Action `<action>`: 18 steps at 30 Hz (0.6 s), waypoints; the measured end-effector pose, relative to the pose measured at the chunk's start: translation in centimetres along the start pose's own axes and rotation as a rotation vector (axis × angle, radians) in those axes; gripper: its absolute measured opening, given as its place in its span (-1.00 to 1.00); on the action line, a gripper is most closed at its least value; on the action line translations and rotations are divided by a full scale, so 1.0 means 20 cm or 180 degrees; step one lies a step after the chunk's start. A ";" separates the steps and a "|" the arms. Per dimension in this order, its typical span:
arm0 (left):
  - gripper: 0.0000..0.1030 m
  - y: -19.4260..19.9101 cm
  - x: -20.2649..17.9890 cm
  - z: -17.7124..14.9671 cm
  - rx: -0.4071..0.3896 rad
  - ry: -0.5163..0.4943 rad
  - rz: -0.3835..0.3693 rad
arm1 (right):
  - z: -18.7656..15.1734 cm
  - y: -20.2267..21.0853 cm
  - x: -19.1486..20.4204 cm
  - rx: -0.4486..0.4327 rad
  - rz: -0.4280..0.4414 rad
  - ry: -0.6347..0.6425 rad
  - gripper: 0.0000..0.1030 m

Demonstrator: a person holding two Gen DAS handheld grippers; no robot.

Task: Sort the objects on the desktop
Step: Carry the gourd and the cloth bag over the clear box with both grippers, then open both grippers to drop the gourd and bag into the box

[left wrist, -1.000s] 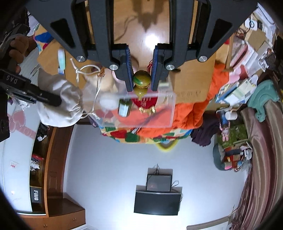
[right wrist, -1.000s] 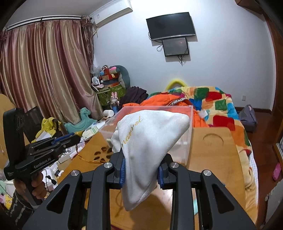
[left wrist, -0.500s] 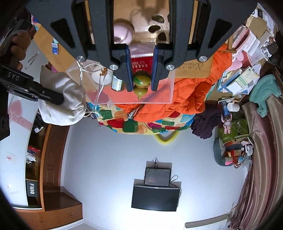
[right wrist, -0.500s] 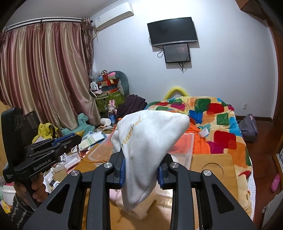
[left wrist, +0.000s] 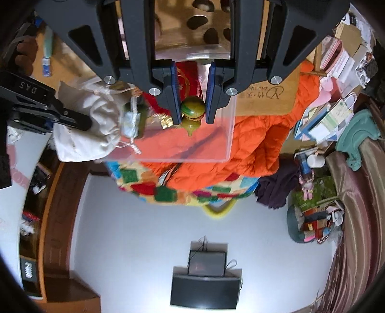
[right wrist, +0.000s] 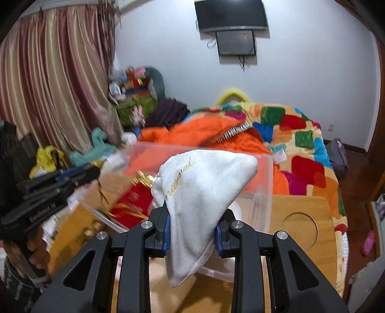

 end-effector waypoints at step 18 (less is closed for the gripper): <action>-0.24 -0.04 -0.04 -0.06 0.0208 -0.0105 0.0046 | -0.05 0.00 0.01 0.0104 -0.0496 0.0300 0.13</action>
Point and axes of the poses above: each gripper's, at about its wrist camera, not at the fingertips, and y roughly against the way its jaws point, x to its left, z to its top, the point moved 6 cm from there along -y, roughly the way its jaws point, and after that the axes turned 5 degrees about z, right-handed, at the moved point
